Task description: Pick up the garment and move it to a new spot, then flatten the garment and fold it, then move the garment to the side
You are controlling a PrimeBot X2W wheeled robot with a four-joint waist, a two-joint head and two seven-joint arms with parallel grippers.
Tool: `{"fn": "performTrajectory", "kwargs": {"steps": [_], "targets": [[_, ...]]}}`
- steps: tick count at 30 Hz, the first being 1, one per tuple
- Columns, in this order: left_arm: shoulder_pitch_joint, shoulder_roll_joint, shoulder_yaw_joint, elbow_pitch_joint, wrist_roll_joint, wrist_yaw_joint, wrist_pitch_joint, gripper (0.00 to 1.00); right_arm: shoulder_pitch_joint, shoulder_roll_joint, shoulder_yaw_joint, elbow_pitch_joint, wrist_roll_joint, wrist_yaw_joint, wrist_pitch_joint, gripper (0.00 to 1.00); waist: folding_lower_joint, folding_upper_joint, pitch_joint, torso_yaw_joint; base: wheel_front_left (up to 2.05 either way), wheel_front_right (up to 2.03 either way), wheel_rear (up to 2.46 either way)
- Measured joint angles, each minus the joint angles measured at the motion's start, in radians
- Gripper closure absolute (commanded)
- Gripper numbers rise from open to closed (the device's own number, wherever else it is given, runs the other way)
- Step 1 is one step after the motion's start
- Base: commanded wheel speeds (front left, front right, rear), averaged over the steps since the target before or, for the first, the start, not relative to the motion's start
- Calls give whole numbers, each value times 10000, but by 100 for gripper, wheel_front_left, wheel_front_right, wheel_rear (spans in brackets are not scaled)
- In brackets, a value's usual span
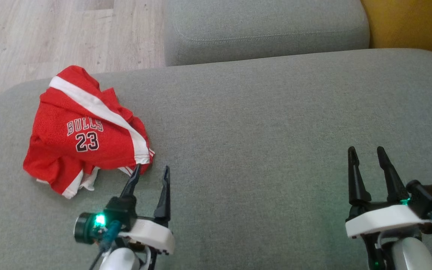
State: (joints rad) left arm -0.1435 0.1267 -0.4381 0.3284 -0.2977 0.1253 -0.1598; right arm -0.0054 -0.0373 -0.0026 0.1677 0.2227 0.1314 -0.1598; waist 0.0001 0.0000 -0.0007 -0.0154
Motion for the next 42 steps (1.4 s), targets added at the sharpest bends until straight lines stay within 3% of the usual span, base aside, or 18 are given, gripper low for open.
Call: {"fn": "performTrajectory", "kwargs": {"steps": [14,21,30,33,42], "targets": [[-416,199,-1072,245,1522,525,-387,0,-15,-10,290,-217,-2215,0,-372,0,0,0,-50,53,0,0,0],[-374,113,-744,-894,901,589,-612,0,-17,-13,213,-474,-1689,0,-589,0,0,0,-56,51,0,0,0],[340,-171,153,-1329,420,-90,-853,0,93,-19,123,-113,-391,0,-832,0,0,0,-87,53,0,0,0],[455,-222,188,-771,420,-447,-938,0,227,-19,174,328,-167,0,-911,0,-1,0,-105,64,0,0,0],[500,-447,520,253,174,-715,-938,0,279,-19,247,1014,48,0,-911,0,0,0,-107,67,0,0,0]]}}
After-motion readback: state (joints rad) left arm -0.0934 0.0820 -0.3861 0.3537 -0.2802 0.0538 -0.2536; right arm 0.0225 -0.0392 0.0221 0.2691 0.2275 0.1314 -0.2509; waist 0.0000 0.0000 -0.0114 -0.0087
